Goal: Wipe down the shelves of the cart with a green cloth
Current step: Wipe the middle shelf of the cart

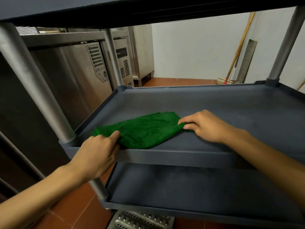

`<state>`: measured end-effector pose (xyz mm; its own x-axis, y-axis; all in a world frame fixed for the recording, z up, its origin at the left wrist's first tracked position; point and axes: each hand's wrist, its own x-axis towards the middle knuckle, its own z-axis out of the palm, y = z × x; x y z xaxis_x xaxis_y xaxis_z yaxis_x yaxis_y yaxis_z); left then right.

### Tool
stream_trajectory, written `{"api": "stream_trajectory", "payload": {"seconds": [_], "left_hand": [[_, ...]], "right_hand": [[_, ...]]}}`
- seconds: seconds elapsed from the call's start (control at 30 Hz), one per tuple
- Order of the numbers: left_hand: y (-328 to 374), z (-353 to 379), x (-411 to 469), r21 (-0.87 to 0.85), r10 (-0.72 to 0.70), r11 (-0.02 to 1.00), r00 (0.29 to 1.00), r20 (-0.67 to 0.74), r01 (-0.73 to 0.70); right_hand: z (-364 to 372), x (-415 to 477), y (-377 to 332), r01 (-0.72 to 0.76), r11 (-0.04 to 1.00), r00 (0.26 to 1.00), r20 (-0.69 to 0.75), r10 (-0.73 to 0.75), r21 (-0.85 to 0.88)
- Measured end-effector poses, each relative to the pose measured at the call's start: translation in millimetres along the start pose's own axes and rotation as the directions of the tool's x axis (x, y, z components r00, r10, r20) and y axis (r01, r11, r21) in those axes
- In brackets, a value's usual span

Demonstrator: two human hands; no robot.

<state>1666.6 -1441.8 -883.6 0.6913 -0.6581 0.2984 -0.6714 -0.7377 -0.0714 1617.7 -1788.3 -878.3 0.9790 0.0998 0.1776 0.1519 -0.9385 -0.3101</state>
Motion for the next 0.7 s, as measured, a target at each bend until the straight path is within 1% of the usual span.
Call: {"api": "stream_trajectory", "payload": {"seconds": [0.3, 0.47, 0.6, 0.7], "left_hand": [[48, 11, 14, -0.052, 0.162, 0.985, 0.986, -0.038, -0.164], [72, 15, 27, -0.087, 0.218, 0.971, 0.975, -0.040, -0.221], [86, 13, 42, -0.139, 0.297, 0.945, 0.955, -0.017, -0.296], [98, 13, 57, -0.180, 0.319, 0.933, 0.948, 0.009, -0.312]], "right_hand": [[-23, -29, 47, -0.087, 0.996, 0.996, -0.037, 0.087, 0.009], [-34, -46, 71, -0.139, 0.990, 0.989, -0.057, 0.139, 0.003], [-45, -61, 87, -0.185, 0.983, 0.981, -0.066, 0.184, -0.010], [-53, -75, 98, -0.209, 0.977, 0.976, -0.077, 0.205, -0.039]]}}
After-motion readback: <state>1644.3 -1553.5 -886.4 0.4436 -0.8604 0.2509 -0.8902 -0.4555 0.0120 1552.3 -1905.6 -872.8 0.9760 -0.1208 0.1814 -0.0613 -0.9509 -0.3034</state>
